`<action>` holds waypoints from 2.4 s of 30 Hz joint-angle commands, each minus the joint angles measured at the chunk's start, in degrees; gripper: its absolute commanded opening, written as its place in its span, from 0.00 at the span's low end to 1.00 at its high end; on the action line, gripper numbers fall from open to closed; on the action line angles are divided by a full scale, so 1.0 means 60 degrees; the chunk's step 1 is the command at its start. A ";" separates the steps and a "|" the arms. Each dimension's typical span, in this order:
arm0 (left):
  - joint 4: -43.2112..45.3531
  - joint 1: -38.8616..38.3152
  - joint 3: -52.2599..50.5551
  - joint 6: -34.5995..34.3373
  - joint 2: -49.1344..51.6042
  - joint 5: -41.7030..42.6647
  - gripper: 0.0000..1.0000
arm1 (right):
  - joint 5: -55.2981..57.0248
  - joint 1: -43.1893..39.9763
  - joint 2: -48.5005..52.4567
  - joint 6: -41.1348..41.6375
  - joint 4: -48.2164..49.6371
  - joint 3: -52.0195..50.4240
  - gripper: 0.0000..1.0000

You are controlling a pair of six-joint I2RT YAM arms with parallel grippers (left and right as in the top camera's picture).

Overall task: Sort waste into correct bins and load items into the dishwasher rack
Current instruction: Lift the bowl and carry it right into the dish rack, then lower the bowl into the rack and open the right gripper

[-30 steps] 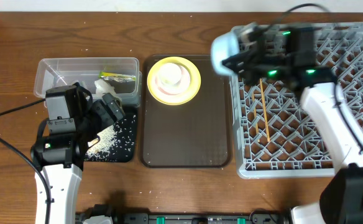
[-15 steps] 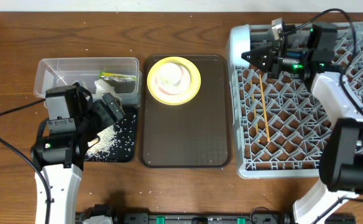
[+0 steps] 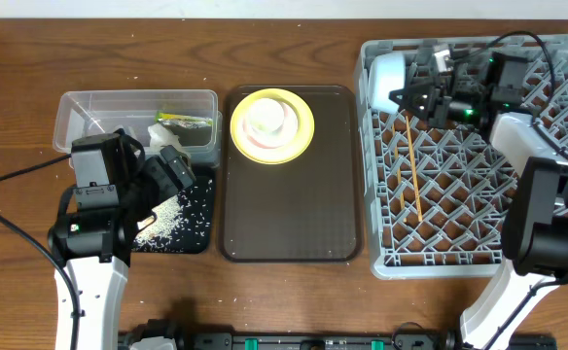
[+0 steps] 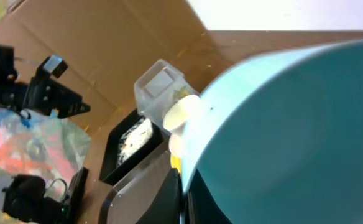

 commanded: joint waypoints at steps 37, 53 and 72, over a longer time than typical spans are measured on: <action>0.0000 0.0036 0.0208 0.0120 0.0011 -0.0022 0.96 | 0.8630 0.0557 -0.3544 0.0696 -0.4452 0.0109 0.50; 0.0000 0.0036 0.0208 0.0120 0.0011 -0.0022 0.96 | 1.4655 0.4794 -0.3144 0.3005 -0.6597 0.0087 0.46; 0.0000 0.0036 0.0208 0.0120 0.0011 -0.0022 0.96 | 1.5351 0.4874 -0.2663 0.3457 -0.6615 0.0084 0.25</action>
